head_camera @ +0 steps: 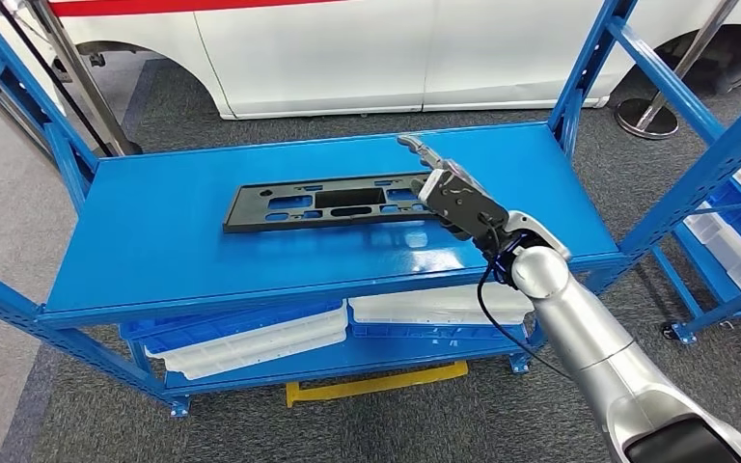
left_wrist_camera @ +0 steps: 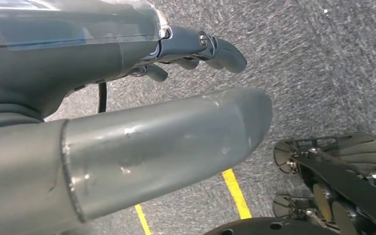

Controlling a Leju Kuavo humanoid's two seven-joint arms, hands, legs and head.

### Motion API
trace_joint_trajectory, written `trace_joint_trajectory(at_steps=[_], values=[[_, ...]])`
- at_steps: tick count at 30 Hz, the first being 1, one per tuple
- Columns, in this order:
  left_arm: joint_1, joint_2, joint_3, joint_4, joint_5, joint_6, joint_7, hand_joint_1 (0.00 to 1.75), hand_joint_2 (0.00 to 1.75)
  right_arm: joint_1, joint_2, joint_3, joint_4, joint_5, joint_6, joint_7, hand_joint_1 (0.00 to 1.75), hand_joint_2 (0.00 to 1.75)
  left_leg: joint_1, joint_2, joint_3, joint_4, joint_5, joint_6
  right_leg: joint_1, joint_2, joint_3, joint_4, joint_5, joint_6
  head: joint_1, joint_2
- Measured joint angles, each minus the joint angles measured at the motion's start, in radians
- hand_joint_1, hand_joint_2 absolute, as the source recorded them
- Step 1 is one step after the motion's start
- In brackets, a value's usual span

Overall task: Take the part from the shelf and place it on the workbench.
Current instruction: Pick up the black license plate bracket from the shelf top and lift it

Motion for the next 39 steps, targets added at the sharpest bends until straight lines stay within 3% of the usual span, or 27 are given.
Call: trace_joint_trajectory(at_steps=[15,39], values=[[0.001,-0.007,-0.006,0.002,0.000,0.012,-0.038,0.00,0.00,0.089,-0.034,-0.011,-0.093,-0.006,0.016,-0.036,0.00,0.00,0.000,0.000,0.000,0.000,0.000,0.000,0.000,0.000,0.000,0.000,0.000,0.000,0.000,0.000],[-0.005,-0.008,-0.014,0.023,-0.003,0.010,-0.056,0.00,0.00,0.124,-0.051,-0.034,-0.117,-0.019,0.032,-0.050,0.00,0.00,0.000,0.000,0.000,0.000,0.000,0.000,0.000,0.000,0.000,0.000,0.000,0.000,0.000,0.000]])
